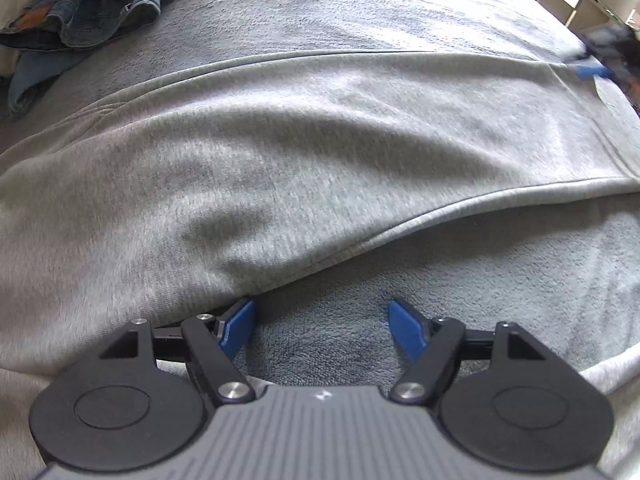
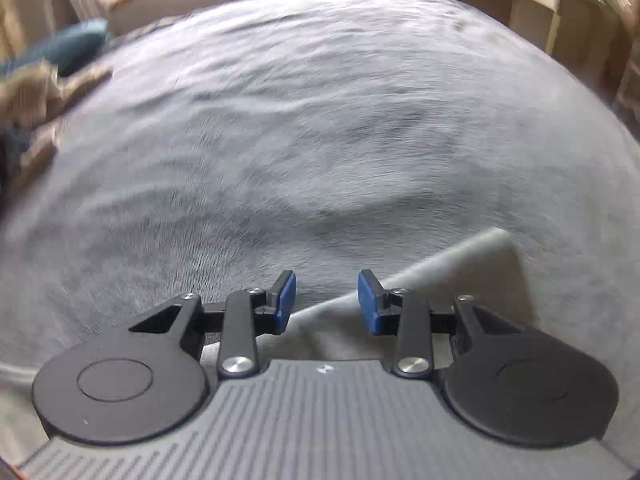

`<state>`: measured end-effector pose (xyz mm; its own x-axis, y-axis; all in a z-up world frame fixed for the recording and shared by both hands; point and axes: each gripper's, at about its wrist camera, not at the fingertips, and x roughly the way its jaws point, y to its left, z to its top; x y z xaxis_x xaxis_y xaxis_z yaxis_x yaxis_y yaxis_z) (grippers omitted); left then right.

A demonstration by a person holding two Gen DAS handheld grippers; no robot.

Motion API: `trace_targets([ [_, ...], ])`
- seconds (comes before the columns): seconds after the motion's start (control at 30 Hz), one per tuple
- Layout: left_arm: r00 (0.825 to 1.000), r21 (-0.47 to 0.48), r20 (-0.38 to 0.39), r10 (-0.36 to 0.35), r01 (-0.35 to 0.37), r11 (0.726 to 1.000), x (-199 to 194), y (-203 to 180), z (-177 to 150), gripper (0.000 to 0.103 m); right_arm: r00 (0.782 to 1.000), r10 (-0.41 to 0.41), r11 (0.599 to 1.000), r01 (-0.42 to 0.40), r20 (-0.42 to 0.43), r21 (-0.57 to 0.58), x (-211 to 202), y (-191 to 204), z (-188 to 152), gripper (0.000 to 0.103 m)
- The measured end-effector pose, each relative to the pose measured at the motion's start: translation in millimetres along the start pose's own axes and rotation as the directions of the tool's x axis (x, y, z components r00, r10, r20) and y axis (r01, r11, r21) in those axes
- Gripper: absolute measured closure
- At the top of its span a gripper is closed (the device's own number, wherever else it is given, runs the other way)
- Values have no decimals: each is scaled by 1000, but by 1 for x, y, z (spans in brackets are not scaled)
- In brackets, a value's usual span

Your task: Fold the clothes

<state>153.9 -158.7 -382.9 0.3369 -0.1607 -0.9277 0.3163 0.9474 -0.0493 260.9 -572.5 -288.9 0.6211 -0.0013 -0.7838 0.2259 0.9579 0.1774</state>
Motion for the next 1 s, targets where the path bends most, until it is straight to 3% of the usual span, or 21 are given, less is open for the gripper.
trace_targets([
  [0.1,1000,-8,13,21,-21,1000,-1,-3,-1,29,980,130,990,-137,-147,-38,-31,-13,-28,64],
  [0.17,1000,-12,24,15,-15,1000,-11,-5,-4,29,937,193,973,-220,-290,-64,-36,-20,-58,56],
  [0.2,1000,-13,30,8,-8,1000,-17,-6,-7,29,921,175,971,-219,-347,-92,-34,-25,-74,56],
  [0.23,999,-14,37,0,0,1000,-24,-7,-10,29,926,112,976,-171,-361,-135,-32,-32,-87,57],
  [0.27,999,-15,43,-7,8,1000,-31,-8,-12,29,941,87,980,-140,-328,-141,-34,-45,-94,61],
  [0.33,998,-17,55,-22,23,1000,-45,-9,-18,28,969,77,995,-91,-235,-50,-49,-68,-95,62],
  [0.4,997,-19,68,-37,39,999,-59,-11,-23,28,987,-29,999,33,-157,19,-71,-81,-96,59],
  [0.5,997,-16,57,-60,61,998,-76,-11,-35,27,990,-1,1000,5,-141,24,-108,-84,-109,59],
  [0.73,999,-77,-25,-37,35,996,-101,21,-81,27,964,114,976,-153,-239,-153,-201,-35,-175,58],
  [0.83,998,-117,-69,-12,4,993,-110,44,-100,28,934,173,929,-260,-311,-264,-225,14,-210,58],
  [0.93,995,-93,-97,27,-36,995,-117,65,-120,28,900,238,857,-372,-365,-358,-239,71,-244,58],
  [1.0,993,-52,-103,52,-58,997,-123,73,-131,28,893,235,823,-393,-385,-410,-244,100,-266,58],
])
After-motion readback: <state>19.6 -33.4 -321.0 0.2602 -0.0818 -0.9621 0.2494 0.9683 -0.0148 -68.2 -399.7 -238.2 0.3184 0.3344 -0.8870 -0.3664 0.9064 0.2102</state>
